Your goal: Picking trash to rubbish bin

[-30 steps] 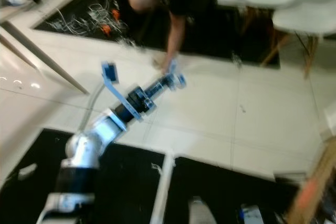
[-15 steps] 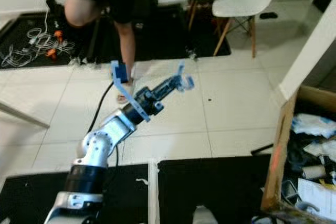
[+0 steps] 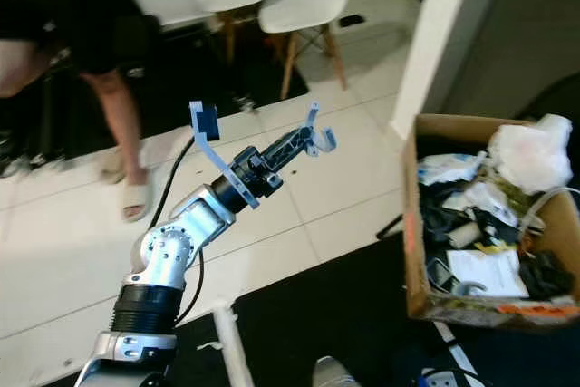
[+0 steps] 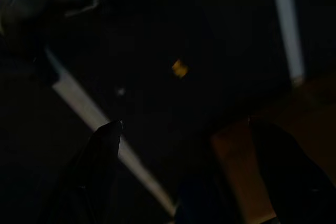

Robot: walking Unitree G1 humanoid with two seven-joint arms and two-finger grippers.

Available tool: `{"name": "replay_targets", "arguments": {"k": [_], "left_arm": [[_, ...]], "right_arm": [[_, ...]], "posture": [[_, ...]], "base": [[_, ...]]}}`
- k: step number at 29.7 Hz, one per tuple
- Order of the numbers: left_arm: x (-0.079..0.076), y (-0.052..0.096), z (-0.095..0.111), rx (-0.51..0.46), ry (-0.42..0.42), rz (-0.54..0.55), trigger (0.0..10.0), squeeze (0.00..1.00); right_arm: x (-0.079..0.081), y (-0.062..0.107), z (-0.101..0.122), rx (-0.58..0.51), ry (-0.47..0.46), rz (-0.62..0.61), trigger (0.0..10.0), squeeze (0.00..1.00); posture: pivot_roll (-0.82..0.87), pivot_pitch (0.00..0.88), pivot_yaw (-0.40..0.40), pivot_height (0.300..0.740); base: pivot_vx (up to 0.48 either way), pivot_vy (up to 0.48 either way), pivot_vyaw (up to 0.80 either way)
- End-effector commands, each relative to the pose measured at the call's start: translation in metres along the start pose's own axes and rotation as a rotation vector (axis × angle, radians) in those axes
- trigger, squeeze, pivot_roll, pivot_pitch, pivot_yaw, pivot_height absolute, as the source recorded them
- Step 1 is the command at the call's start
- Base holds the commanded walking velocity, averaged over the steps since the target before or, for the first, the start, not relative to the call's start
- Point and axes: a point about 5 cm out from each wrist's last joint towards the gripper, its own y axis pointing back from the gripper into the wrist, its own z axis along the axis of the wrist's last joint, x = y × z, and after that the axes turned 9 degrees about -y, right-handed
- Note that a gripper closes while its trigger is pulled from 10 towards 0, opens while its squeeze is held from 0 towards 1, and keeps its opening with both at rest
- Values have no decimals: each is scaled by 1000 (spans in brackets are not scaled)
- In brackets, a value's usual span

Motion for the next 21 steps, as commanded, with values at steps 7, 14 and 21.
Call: {"name": "replay_targets", "arguments": {"k": [7, 14, 21], "left_arm": [[3, 2, 0, 2, -15, 23, 10000, 0], [4, 1, -1, 5, -26, 34, 10000, 0], [5, 1, -2, 12, -35, 41, 10000, 0]], "right_arm": [[0, 1, -12, 28, 2, -2, 10000, 0], [-9, 2, -15, 31, 2, -11, 10000, 0], [-18, 3, -15, 32, 4, -19, 10000, 0]], "posture": [[-38, 120, 74, 740], [-40, 118, 74, 740], [-42, 115, 73, 740]], "base": [[0, 0, -712], [0, 0, -712], [0, 0, -712]]}}
